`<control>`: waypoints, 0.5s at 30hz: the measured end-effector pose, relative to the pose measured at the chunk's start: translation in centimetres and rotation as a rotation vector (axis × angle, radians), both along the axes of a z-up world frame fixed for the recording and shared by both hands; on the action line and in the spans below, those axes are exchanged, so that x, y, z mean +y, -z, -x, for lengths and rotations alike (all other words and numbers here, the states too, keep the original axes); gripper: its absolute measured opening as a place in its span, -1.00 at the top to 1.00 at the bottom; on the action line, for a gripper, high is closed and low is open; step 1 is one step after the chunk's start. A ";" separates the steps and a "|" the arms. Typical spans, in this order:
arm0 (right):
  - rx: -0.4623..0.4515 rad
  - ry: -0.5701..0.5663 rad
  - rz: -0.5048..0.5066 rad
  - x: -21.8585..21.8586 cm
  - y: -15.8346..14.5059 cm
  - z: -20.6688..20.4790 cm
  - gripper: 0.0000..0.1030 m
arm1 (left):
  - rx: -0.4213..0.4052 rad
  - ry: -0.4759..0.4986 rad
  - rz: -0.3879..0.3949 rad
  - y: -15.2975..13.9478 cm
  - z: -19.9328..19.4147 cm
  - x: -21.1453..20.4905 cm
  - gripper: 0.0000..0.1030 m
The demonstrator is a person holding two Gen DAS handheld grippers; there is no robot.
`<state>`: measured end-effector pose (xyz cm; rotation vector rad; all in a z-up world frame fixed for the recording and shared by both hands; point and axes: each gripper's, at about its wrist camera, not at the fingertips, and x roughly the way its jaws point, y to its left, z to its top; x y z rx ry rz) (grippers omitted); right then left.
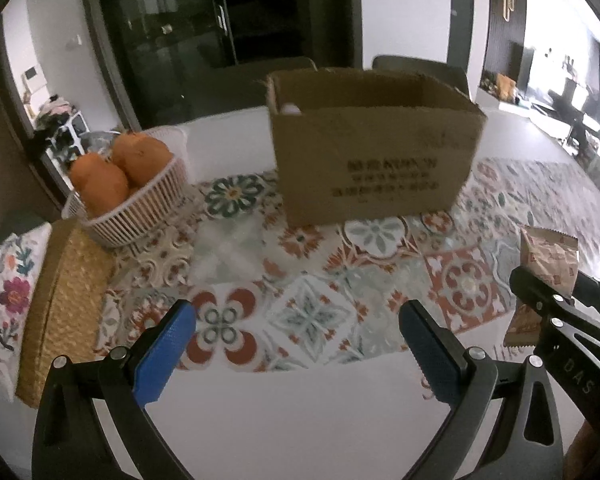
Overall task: Organize soft objects
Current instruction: 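Carry the biscuit packet over the box and release it inside with the right tool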
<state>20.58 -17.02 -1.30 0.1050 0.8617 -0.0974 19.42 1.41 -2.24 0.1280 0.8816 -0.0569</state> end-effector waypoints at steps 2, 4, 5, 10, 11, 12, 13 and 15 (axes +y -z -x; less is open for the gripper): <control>-0.022 -0.010 -0.003 0.3 -0.6 -0.7 0.01 | -0.020 -0.013 0.000 -0.7 -0.5 0.4 -1.00; -0.037 -0.019 -0.005 0.5 -1.1 -1.2 0.01 | -0.038 -0.021 -0.001 -1.2 -1.0 0.6 -1.00; -0.047 -0.023 -0.008 0.6 -1.5 -1.6 0.01 | -0.043 -0.024 -0.002 -1.5 -1.3 0.7 -1.00; -0.094 -0.054 -0.004 1.3 -2.9 -3.6 0.01 | -0.086 -0.052 -0.006 -3.0 -2.8 1.3 -1.00; -0.099 -0.059 -0.006 1.3 -3.1 -3.9 0.01 | -0.090 -0.055 -0.004 -3.2 -3.1 1.4 -1.00; -0.106 -0.064 -0.008 1.4 -3.4 -4.3 0.01 | -0.094 -0.059 -0.002 -3.5 -3.5 1.5 -1.00; -0.111 -0.069 -0.011 1.5 -3.6 -4.8 0.01 | -0.102 -0.064 -0.002 -3.8 -3.8 1.7 -1.00; -0.131 -0.081 -0.010 1.7 -4.4 -5.6 0.01 | -0.113 -0.072 -0.002 -4.4 -4.5 1.9 -1.00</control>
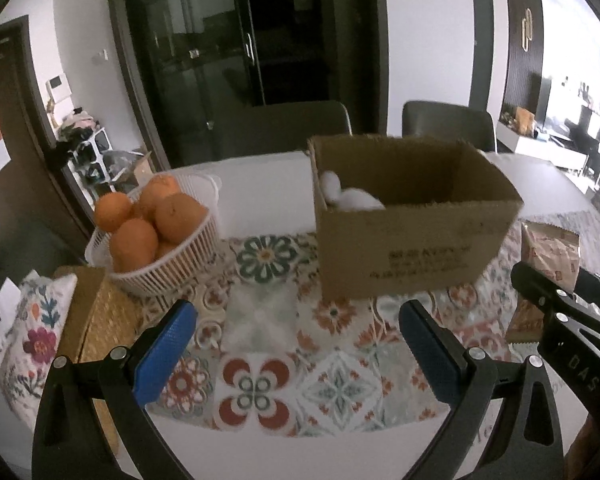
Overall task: Organize soft objects
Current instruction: 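Carry the biscuit packet over the box and release it inside with the right tool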
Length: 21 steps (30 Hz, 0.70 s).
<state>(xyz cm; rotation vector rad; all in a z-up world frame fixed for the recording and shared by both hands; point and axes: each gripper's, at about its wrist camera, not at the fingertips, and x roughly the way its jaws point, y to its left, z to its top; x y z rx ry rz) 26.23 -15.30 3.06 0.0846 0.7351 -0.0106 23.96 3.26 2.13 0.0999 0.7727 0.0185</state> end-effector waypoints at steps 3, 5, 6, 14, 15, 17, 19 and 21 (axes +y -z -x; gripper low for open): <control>-0.031 -0.016 0.008 0.3 -1.1 -1.3 0.01 | -0.020 -0.011 -0.004 -0.9 -1.2 0.2 -1.00; -0.045 -0.024 0.021 0.4 -1.9 -2.2 0.01 | -0.031 -0.021 -0.005 -1.3 -1.7 0.3 -1.00; -0.051 -0.031 0.022 0.5 -2.2 -2.6 0.01 | -0.037 -0.026 -0.001 -1.7 -2.2 0.3 -1.00; -0.082 -0.059 0.014 0.7 -3.9 -6.2 0.01 | -0.070 -0.058 -0.011 -3.2 -4.9 0.5 -1.00; -0.081 -0.060 0.016 0.6 -4.0 -6.8 0.01 | -0.070 -0.064 -0.015 -3.3 -5.3 0.5 -1.00; -0.075 -0.066 0.010 0.6 -4.1 -7.7 0.01 | -0.071 -0.070 -0.016 -3.4 -5.9 0.6 -1.00; -0.072 -0.071 0.012 0.7 -4.3 -8.3 0.01 | -0.068 -0.079 -0.018 -3.4 -6.5 0.6 -1.00; -0.072 -0.074 0.022 0.7 -4.3 -9.2 0.00 | -0.063 -0.087 -0.014 -3.3 -7.2 0.7 -1.00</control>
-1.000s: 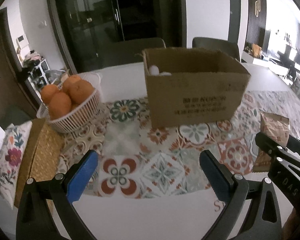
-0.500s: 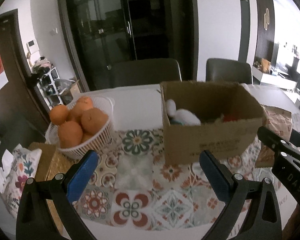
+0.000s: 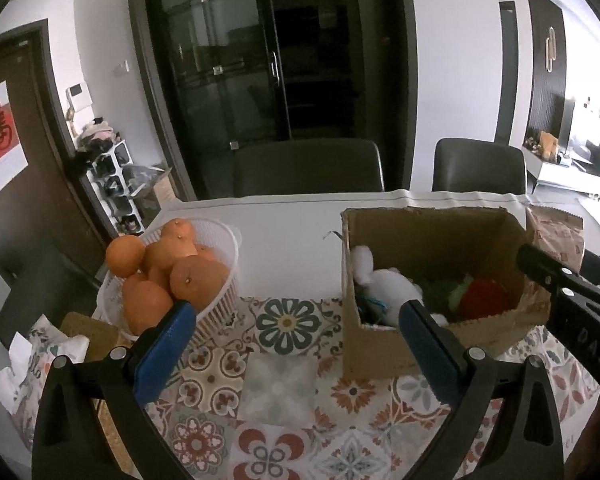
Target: Organize soft objects
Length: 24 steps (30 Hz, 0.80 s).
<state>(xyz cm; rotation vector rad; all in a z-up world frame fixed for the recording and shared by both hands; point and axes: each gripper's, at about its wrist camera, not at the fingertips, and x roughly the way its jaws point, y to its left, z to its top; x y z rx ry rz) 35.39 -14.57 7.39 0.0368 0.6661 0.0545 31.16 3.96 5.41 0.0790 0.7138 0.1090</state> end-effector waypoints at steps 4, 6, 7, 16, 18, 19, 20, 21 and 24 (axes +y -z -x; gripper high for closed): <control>0.008 -0.007 0.004 0.0 0.1 -1.7 -0.01 | 0.008 -0.014 -0.001 0.1 -1.0 0.1 -1.00; 0.019 -0.002 0.010 -0.1 0.2 -2.3 -0.06 | 0.008 -0.023 -0.006 0.0 -1.3 0.2 -1.00; 0.024 -0.001 0.012 -0.1 0.2 -2.4 -0.18 | 0.009 -0.027 -0.007 0.0 -1.5 0.2 -1.00; -0.002 0.043 0.033 -0.4 -0.5 0.4 -0.32 | -0.024 -0.014 -0.011 -0.5 1.0 0.0 -1.00; -0.017 0.059 0.046 -0.4 -1.0 1.6 -0.43 | -0.035 -0.018 0.004 -0.9 2.3 0.1 -1.00; -0.026 0.067 0.049 -0.5 -1.2 2.3 -0.48 | -0.040 -0.016 0.009 -1.0 2.9 0.1 -1.00; -0.034 0.073 0.051 -0.6 -1.4 3.0 -0.49 | -0.047 -0.014 0.011 -1.3 3.5 0.1 -1.00; -0.044 0.079 0.052 -0.5 -1.7 4.0 -0.50 | -0.056 -0.011 0.009 -1.5 4.4 0.1 -1.00; -0.059 0.089 0.057 -0.5 -2.3 6.3 -0.56 | -0.077 -0.004 0.002 -2.1 6.7 0.1 -1.00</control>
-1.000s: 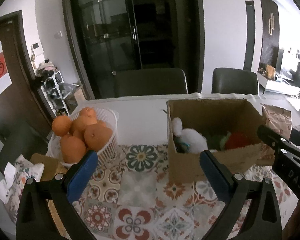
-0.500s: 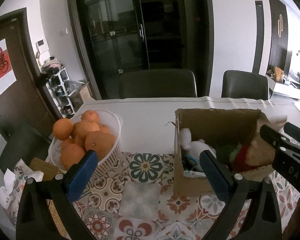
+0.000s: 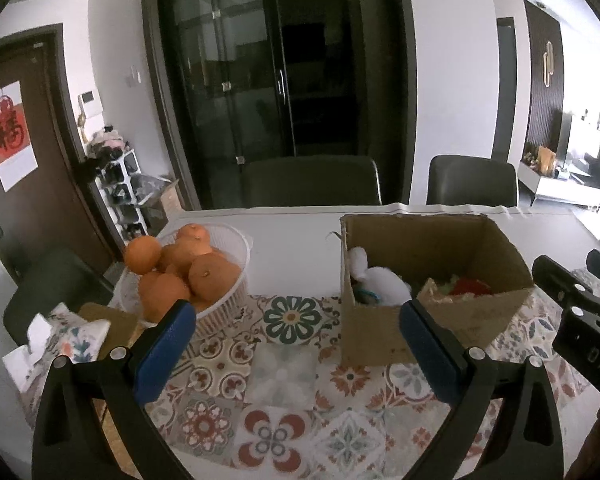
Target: Organize soft objects
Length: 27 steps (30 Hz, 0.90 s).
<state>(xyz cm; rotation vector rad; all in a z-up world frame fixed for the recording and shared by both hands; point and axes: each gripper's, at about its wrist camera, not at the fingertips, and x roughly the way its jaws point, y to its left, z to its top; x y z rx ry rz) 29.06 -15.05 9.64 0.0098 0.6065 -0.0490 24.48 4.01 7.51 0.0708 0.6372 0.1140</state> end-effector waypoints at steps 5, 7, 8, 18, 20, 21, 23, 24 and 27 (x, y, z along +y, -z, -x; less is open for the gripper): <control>-0.018 0.019 0.006 -0.1 -0.6 4.0 -0.61 | -0.025 0.027 -0.001 -0.6 3.8 0.1 -1.00; -0.018 0.027 0.014 -0.1 -0.8 5.2 -0.63 | -0.030 0.037 0.000 -0.7 5.2 0.1 -1.00; -0.023 0.031 0.016 -0.1 -0.9 6.0 -0.66 | -0.029 0.041 0.007 -0.7 5.9 0.1 -1.00; -0.036 0.055 0.023 -0.4 -1.1 12.3 -0.70 | -0.041 0.096 0.034 -0.9 11.5 -0.2 -1.00; -0.035 0.056 0.021 -0.4 -1.1 13.1 -0.70 | -0.036 0.109 0.036 -0.9 12.2 -0.1 -1.00; -0.039 0.055 0.027 -0.4 -1.1 13.5 -0.70 | -0.037 0.115 0.035 -0.9 12.6 -0.2 -1.00; -0.046 0.064 0.037 -0.4 -1.1 14.3 -0.71 | -0.039 0.115 0.027 -0.9 13.4 -0.2 -1.00; -0.046 0.060 0.036 -0.4 -1.0 14.6 -0.71 | -0.040 0.118 0.023 -0.9 13.8 -0.3 -1.00; -0.034 0.051 0.025 -0.5 -0.7 15.3 -0.71 | -0.033 0.127 0.036 -0.7 14.7 -0.3 -1.00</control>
